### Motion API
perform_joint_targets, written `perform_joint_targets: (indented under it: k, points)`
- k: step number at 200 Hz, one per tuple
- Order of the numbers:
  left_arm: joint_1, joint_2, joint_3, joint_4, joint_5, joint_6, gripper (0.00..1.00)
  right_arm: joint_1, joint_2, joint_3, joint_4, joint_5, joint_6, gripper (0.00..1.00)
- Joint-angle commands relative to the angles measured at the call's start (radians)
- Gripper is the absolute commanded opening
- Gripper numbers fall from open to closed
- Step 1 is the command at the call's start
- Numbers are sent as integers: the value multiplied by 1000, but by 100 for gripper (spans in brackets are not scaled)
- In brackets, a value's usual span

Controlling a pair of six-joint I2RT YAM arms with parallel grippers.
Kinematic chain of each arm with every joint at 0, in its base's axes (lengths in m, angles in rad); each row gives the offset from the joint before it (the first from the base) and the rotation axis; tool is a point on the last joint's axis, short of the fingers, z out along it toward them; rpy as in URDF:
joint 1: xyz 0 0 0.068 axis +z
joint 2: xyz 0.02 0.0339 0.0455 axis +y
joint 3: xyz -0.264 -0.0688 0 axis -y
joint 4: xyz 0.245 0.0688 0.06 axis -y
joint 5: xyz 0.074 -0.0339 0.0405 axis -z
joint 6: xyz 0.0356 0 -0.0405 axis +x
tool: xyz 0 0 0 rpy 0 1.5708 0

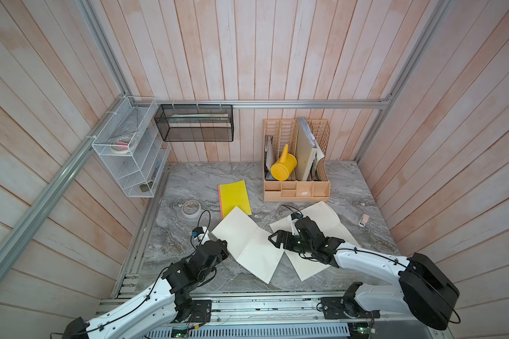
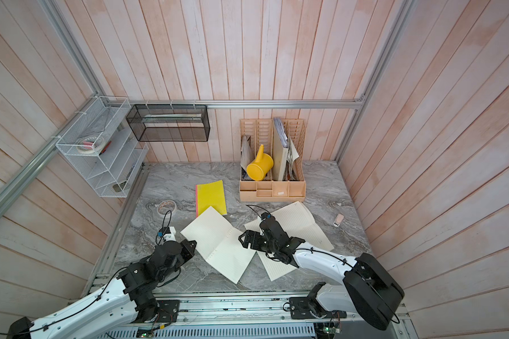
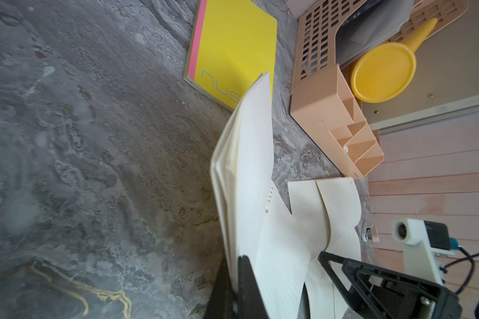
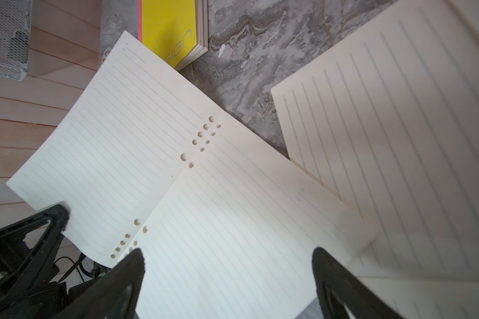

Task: Close the notebook
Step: Close the notebook at the center of the board.

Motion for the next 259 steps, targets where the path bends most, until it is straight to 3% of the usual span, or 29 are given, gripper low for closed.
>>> perform_joint_targets:
  k: [1,136,204,250,259]
  points:
    - [-16,-12,4,-141,-94,-58,0,26,46,40,69,-16,14,96]
    - [-88,40,38,-282,-291,-332,0,108,176,83,124,-70,39,96]
    - [-93,75,46,-273,-289,-346,0,127,300,136,190,-104,36,96]
    - [-93,14,36,-251,-262,-255,0,127,378,124,247,-126,43,96]
    - [-93,-12,29,-240,-252,-227,4,127,385,117,256,-130,48,96]
